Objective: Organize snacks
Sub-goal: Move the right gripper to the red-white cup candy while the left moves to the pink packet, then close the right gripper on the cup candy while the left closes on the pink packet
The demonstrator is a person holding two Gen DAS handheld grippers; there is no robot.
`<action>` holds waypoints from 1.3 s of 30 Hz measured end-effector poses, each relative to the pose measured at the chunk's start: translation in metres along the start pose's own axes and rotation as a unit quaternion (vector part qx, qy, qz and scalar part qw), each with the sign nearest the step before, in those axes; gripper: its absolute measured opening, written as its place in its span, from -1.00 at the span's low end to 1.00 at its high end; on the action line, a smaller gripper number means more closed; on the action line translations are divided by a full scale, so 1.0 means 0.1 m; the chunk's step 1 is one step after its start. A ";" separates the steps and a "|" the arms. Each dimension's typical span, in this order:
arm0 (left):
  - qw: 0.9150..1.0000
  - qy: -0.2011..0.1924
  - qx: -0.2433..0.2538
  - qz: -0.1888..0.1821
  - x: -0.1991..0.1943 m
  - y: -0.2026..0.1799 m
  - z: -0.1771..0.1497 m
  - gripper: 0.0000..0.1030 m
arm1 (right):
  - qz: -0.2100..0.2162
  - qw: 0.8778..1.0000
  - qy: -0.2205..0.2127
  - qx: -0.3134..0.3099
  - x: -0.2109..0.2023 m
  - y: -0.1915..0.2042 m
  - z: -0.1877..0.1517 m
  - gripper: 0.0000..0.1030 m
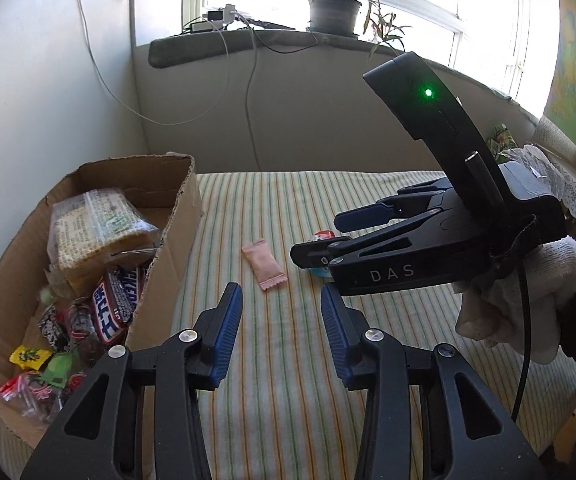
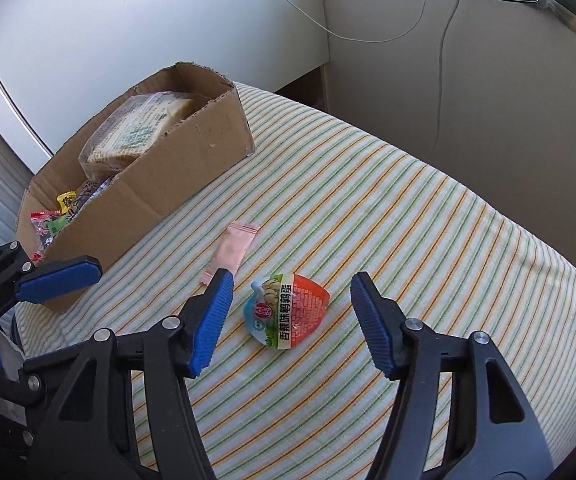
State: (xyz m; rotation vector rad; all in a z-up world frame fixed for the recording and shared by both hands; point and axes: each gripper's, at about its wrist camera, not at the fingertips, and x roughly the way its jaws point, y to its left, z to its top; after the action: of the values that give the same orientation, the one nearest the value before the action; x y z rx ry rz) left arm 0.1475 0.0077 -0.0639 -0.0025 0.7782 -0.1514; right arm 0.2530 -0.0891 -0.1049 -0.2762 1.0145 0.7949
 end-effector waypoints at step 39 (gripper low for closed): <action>0.998 0.055 -0.041 0.017 0.83 0.05 0.25 -0.65 | -0.070 0.996 -0.005 -0.049 -0.09 -0.10 -0.27 -0.42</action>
State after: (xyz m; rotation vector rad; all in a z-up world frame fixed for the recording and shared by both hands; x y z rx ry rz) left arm 0.2238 0.0001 -0.1045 -0.0586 0.8925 -0.0886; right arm 0.2402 -0.1155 -0.1125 -0.4233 0.9370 0.7188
